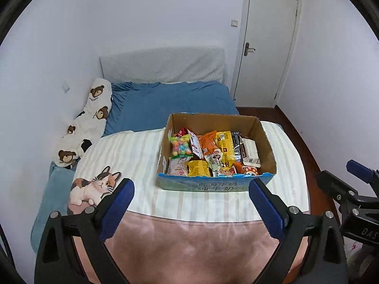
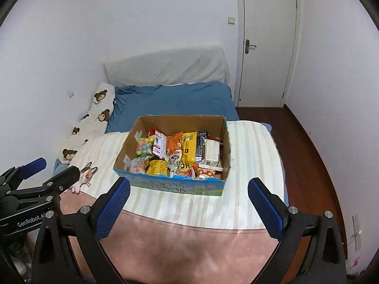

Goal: Organize snacks

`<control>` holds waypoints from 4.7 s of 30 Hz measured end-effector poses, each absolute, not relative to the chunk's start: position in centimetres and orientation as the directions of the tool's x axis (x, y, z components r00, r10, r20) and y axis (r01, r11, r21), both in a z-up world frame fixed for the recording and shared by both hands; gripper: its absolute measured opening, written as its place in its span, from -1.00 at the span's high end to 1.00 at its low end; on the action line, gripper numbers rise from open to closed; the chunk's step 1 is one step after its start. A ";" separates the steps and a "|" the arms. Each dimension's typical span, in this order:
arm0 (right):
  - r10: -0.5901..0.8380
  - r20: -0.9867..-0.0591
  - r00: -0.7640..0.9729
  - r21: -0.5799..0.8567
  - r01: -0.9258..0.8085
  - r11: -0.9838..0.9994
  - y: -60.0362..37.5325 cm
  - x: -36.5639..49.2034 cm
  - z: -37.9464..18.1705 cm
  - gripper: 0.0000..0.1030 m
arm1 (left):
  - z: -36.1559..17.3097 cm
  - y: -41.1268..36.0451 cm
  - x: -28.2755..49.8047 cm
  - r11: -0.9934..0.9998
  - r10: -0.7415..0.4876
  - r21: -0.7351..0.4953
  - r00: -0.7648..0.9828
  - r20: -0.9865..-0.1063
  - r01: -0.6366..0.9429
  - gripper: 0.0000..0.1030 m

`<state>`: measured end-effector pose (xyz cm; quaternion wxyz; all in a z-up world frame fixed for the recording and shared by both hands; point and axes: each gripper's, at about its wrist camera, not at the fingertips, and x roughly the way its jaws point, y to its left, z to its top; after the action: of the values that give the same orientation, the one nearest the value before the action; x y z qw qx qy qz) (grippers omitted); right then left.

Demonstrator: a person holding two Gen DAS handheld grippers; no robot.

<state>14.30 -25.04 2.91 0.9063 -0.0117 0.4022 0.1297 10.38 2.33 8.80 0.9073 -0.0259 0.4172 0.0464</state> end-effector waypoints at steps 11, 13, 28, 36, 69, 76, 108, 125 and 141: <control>0.206 -0.711 0.672 0.051 -0.243 0.969 -25.5 11.0 4.5 -0.98 | 10.5 2.0 7.6 0.994 0.061 -0.018 0.688 -0.723 -0.107 -0.93; 0.199 -0.705 0.681 0.045 -0.237 0.970 -25.6 11.0 4.5 -1.00 | 10.5 2.0 7.3 0.994 0.060 -0.017 0.692 -0.719 -0.104 -0.93; 0.115 -0.690 0.715 0.002 -0.156 0.988 -25.8 15.0 2.1 -1.00 | 7.5 2.3 10.5 0.989 0.114 0.014 0.680 -0.724 -0.150 -1.00; 0.081 -0.688 0.721 -0.007 -0.119 0.993 -25.7 18.1 0.7 -1.00 | 6.0 2.1 13.4 0.985 0.151 0.050 0.674 -0.723 -0.167 -1.00; 0.037 -0.721 0.692 -0.019 -0.074 0.997 -26.1 21.1 -2.4 -1.00 | 4.5 0.9 17.2 0.990 0.134 0.069 0.657 -0.741 -0.125 -1.00; 0.042 -0.732 0.680 -0.010 -0.072 0.997 -26.2 21.0 -2.7 -1.00 | 4.3 0.8 17.3 0.990 0.132 0.070 0.655 -0.744 -0.120 -1.00; 0.060 -0.740 0.670 0.003 -0.086 0.996 -26.5 20.4 -2.8 -1.00 | 4.1 0.9 16.6 0.993 0.111 0.050 0.648 -0.753 -0.111 -1.00; 0.070 -0.742 0.666 0.009 -0.094 0.996 -26.7 20.3 -2.4 -1.00 | 4.1 0.9 16.3 0.993 0.106 0.045 0.651 -0.752 -0.109 -1.00; 0.070 -0.739 0.670 0.010 -0.093 0.996 -26.8 20.2 -2.2 -1.00 | 4.1 0.8 16.3 0.993 0.104 0.037 0.649 -0.753 -0.116 -1.00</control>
<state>20.22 -26.80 -2.25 0.9137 -0.0140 0.4036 0.0447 16.34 0.81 4.14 0.9081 -0.0074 0.4143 0.0604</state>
